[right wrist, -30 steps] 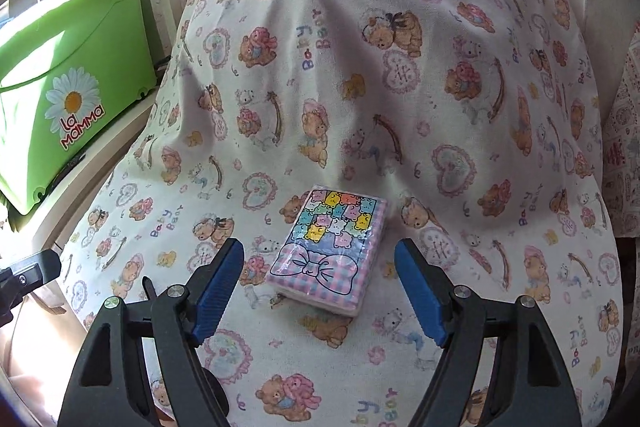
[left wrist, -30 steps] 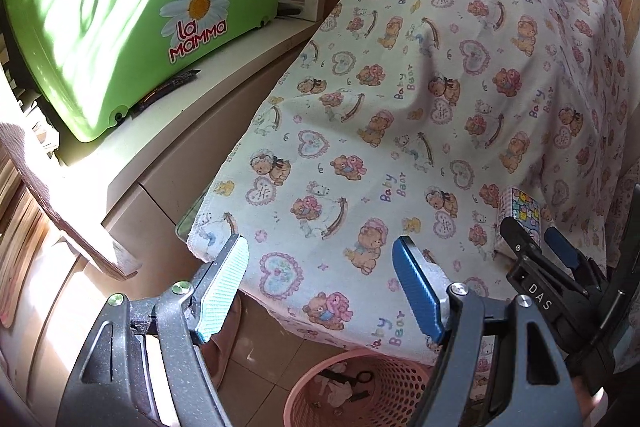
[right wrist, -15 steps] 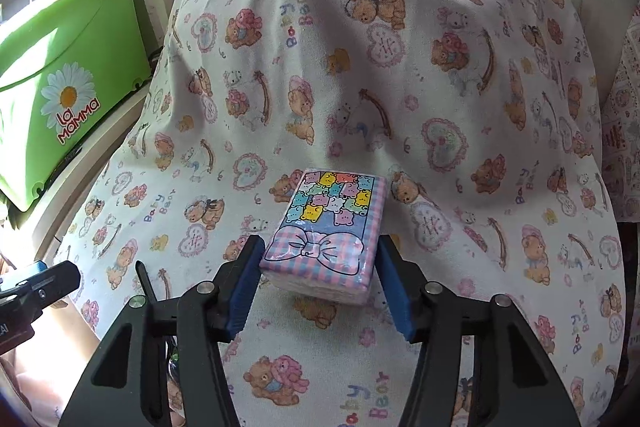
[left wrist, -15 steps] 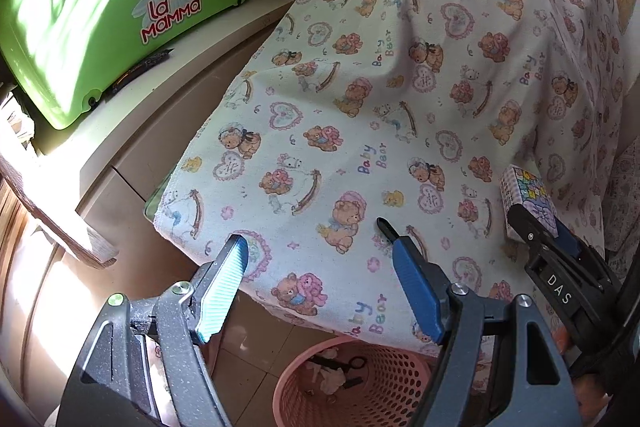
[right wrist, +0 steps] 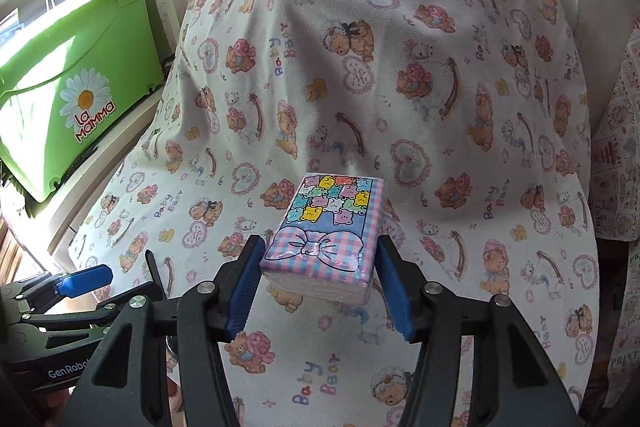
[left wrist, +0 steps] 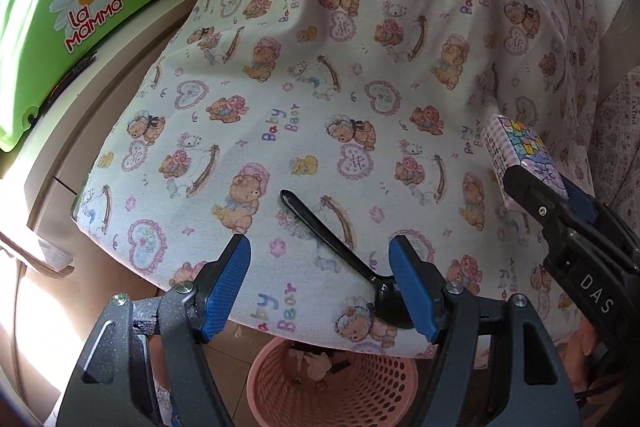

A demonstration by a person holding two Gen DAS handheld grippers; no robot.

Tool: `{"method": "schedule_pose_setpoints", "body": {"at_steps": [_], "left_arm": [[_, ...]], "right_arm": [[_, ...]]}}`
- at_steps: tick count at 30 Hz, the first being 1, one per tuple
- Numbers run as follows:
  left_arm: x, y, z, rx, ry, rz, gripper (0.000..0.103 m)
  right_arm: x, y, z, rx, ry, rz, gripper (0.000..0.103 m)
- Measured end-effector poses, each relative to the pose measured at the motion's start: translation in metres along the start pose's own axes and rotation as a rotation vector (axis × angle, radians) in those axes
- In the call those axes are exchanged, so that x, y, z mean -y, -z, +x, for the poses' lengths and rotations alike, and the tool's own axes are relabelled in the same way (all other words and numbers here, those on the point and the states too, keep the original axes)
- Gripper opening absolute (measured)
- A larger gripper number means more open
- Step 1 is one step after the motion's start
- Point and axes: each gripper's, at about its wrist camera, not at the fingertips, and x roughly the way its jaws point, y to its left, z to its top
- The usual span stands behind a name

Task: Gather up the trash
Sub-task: 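Grasp the tissue pack with the right tool while the left tool grasps the black spoon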

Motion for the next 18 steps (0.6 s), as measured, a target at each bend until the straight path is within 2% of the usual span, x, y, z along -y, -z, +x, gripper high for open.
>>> {"method": "schedule_pose_setpoints", "body": {"at_steps": [4,8,9,10,11,14,17,18], "left_arm": [[0.012,0.003,0.002,0.004,-0.017,0.056,0.069],[0.012,0.006,0.011,-0.022,-0.034,0.060,0.068],[0.013,0.006,0.010,-0.014,-0.056,0.064,0.063],[0.013,0.006,0.010,-0.002,-0.073,0.063,0.052],[0.012,0.006,0.009,0.007,-0.069,0.056,0.047],[0.012,0.006,0.007,0.010,-0.075,0.053,0.041],[0.011,0.005,0.007,0.015,-0.088,0.064,0.023],[0.011,0.004,0.007,0.014,-0.093,0.067,0.014]], "right_arm": [[0.000,0.004,0.002,-0.032,-0.022,-0.010,0.059],[0.002,0.008,0.003,-0.061,-0.028,-0.028,0.059],[0.003,0.010,0.004,-0.068,-0.028,-0.028,0.059],[0.005,0.011,0.005,-0.076,-0.029,-0.027,0.059],[0.006,0.012,0.005,-0.081,-0.030,-0.026,0.059],[0.008,0.014,0.004,-0.091,-0.033,-0.033,0.059],[0.008,0.017,0.003,-0.101,-0.031,-0.050,0.059],[0.008,0.018,0.003,-0.105,-0.031,-0.054,0.059]]}}
